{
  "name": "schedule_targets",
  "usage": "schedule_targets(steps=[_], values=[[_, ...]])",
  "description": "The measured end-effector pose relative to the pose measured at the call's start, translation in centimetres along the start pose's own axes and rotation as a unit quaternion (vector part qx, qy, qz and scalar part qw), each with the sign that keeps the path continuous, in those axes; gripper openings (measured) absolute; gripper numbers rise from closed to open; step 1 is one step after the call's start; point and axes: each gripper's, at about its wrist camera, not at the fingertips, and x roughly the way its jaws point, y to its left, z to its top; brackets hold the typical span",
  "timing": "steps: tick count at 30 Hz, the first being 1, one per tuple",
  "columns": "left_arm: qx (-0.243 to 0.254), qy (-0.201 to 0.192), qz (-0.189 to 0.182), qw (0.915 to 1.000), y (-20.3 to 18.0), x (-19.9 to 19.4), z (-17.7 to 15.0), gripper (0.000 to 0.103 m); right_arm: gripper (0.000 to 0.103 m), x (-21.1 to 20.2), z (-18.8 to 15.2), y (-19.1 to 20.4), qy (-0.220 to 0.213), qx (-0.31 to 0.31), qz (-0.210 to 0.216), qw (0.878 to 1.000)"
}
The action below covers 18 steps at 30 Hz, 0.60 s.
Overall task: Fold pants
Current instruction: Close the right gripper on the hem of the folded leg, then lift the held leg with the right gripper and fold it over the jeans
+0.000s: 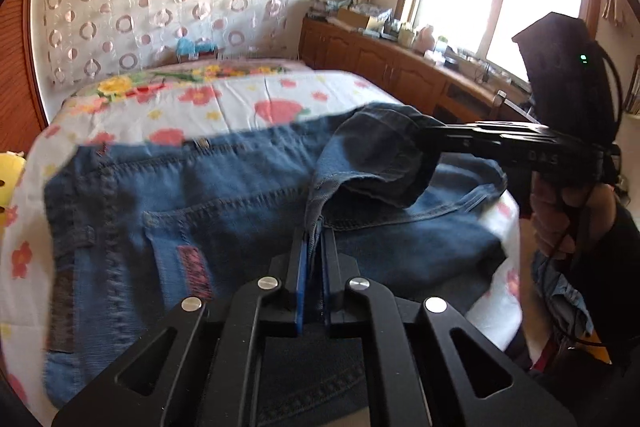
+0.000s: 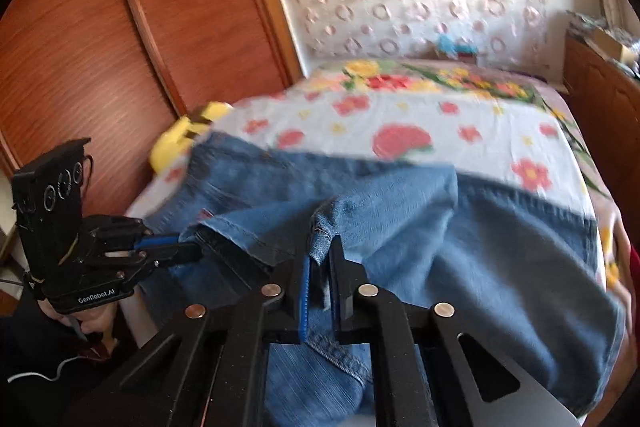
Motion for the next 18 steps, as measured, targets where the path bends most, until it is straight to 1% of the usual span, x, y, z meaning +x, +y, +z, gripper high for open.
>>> schedule_targets(steps=[1, 4, 6, 11, 14, 16, 18], values=[[0.001, -0.011, 0.001, 0.9999, 0.1, -1.1, 0.3, 0.007, 0.007, -0.2, 0.5, 0.2, -0.008, -0.005, 0.005, 1.000], [0.007, -0.026, 0.013, 0.9996, 0.7, -3.1, 0.6, 0.007, 0.006, -1.0, 2.1, 1.2, -0.031, -0.028, 0.008, 0.999], [0.001, -0.034, 0.016, 0.9993, 1.4, -4.0, 0.7, 0.007, 0.006, -1.3, 3.2, 2.2, -0.044, -0.044, 0.012, 0.998], [-0.013, -0.059, 0.028, 0.9978, 3.4, -6.9, 0.8, 0.005, 0.006, -0.9, 4.6, 4.7, -0.060, -0.082, 0.024, 0.995], [-0.021, -0.058, 0.032, 0.9976, 4.3, -7.2, 0.1, 0.004, 0.006, 0.0, 5.2, 5.7, -0.067, -0.097, 0.031, 0.993], [-0.025, -0.049, 0.038, 0.9977, 4.8, -6.6, -0.4, 0.004, 0.005, 0.7, 5.2, 5.9, -0.063, -0.100, 0.035, 0.992], [-0.039, -0.036, 0.031, 0.9981, 5.2, -5.5, -1.0, 0.004, 0.005, 1.6, 4.9, 5.5, -0.056, -0.107, 0.028, 0.992]])
